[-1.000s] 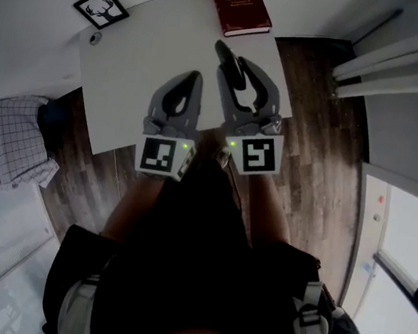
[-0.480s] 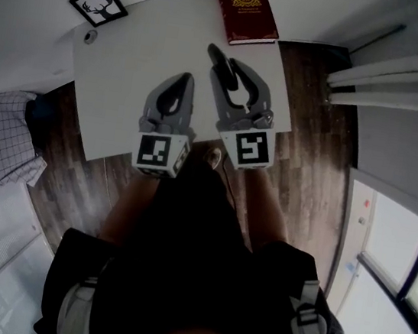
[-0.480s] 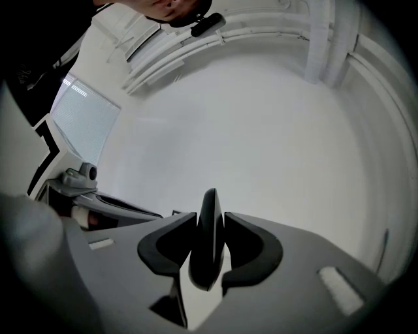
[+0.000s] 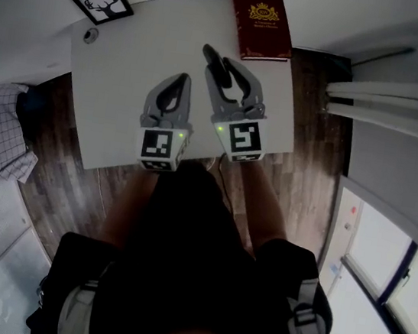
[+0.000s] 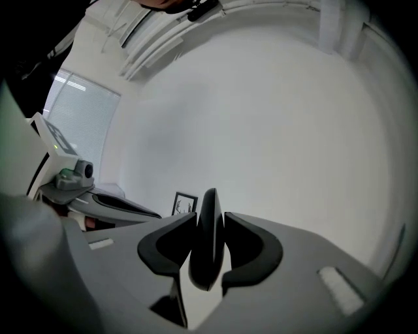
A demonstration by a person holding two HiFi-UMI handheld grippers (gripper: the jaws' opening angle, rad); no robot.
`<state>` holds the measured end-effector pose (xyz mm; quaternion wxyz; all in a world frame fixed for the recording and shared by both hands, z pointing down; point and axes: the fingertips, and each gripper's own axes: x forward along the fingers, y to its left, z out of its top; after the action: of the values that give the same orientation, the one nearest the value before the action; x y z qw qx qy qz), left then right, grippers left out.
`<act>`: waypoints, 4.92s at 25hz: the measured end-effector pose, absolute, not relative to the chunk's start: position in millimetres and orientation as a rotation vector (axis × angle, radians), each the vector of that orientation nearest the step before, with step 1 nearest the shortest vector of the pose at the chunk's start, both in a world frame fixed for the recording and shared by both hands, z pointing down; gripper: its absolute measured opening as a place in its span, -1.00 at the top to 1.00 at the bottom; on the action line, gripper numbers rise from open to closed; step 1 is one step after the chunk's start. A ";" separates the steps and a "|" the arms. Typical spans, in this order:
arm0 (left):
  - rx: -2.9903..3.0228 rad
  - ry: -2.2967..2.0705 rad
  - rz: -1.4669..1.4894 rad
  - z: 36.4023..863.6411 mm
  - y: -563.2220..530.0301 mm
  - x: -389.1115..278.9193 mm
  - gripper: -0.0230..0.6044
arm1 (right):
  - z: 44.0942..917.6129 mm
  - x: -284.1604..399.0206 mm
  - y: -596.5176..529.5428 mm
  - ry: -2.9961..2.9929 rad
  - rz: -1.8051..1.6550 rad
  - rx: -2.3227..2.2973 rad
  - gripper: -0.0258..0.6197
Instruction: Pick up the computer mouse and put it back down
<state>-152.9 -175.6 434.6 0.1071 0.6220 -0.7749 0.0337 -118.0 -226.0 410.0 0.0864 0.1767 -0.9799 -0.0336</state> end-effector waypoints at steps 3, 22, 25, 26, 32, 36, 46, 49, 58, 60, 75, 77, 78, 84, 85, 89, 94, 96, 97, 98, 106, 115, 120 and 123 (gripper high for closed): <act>1.788 -2.268 0.106 453.4 -182.8 -170.8 0.93 | 431.4 -137.1 -238.1 -2.881 -0.083 0.506 0.47; 1.669 -2.139 0.099 534.1 -210.4 -226.7 0.93 | 581.7 -209.7 -305.5 -2.470 -0.230 0.416 0.47; 1.658 -2.126 0.107 542.3 -208.9 -230.9 0.93 | 600.4 -218.2 -314.4 -2.416 -0.250 0.406 0.46; 1.652 -2.123 0.109 544.4 -208.1 -233.1 0.93 | 605.7 -221.2 -317.7 -2.400 -0.254 0.407 0.46; 1.621 -2.136 0.124 551.9 -204.3 -249.2 0.93 | 632.2 -238.0 -334.9 -2.302 -0.346 0.408 0.46; 1.598 -2.143 0.127 556.9 -199.1 -258.1 0.93 | 647.5 -245.8 -337.9 -2.251 -0.386 0.403 0.46; 1.555 -2.155 0.140 566.8 -184.1 -276.4 0.93 | 665.8 -257.6 -343.4 -2.170 -0.436 0.463 0.46; 1.550 -2.152 0.142 567.8 -180.5 -279.3 0.93 | 666.0 -260.8 -340.9 -2.177 -0.421 0.468 0.45; 1.555 -2.149 0.142 567.1 -178.3 -277.3 0.93 | 659.0 -270.1 -329.1 -2.226 -0.372 0.442 0.31; 1.558 -2.147 0.141 566.8 -178.5 -275.5 0.93 | 658.3 -269.6 -327.7 -2.239 -0.341 0.445 0.31; 1.573 -2.137 0.156 567.4 -178.8 -265.9 0.93 | 652.6 -264.5 -319.7 -2.293 -0.206 0.443 0.36; 1.578 -2.134 0.156 566.8 -179.9 -263.6 0.93 | 648.1 -263.1 -318.9 -2.311 -0.189 0.450 0.37; 1.582 -2.133 0.155 566.3 -180.4 -262.3 0.93 | 645.5 -262.7 -318.1 -2.322 -0.183 0.452 0.38; 1.610 -2.134 0.152 557.0 -183.2 -252.5 0.93 | 625.1 -253.7 -311.9 -2.379 -0.161 0.479 0.48; 1.615 -2.135 0.151 554.7 -183.7 -250.6 0.93 | 621.5 -251.4 -310.4 -2.387 -0.160 0.482 0.49; 1.641 -2.134 0.151 545.7 -185.7 -241.0 0.93 | 604.0 -242.3 -303.3 -2.426 -0.153 0.496 0.54; 1.674 -2.137 0.151 531.8 -183.8 -224.4 0.93 | 574.6 -227.2 -294.7 -2.522 -0.085 0.544 0.78; 1.681 -2.141 0.144 525.9 -182.3 -219.0 0.93 | 560.0 -220.6 -291.7 -2.551 -0.067 0.567 0.83; 1.683 -2.145 0.139 522.6 -181.6 -216.6 0.93 | 553.3 -217.2 -289.8 -2.562 -0.067 0.576 0.85; 1.687 -2.149 0.136 519.2 -181.0 -213.9 0.93 | 547.0 -213.5 -287.6 -2.572 -0.070 0.584 0.85; 1.742 -2.174 0.129 491.6 -177.6 -188.1 0.93 | 504.5 -182.0 -270.7 -2.645 -0.081 0.635 0.88; 1.804 -2.208 0.119 460.4 -166.3 -157.3 0.93 | 457.0 -137.3 -240.5 -2.753 -0.046 0.677 0.88; 1.850 -2.220 0.099 441.1 -161.0 -138.2 0.93 | 427.5 -108.8 -222.5 -2.814 -0.032 0.719 0.88; 1.873 -2.227 0.089 431.4 -158.8 -126.9 0.93 | 409.5 -88.7 -213.5 -2.844 -0.041 0.745 0.88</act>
<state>-126.9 -158.8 431.4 0.1148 0.6392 -0.7598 0.0305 -88.7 -213.5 409.5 0.1006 0.2522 -0.9623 -0.0137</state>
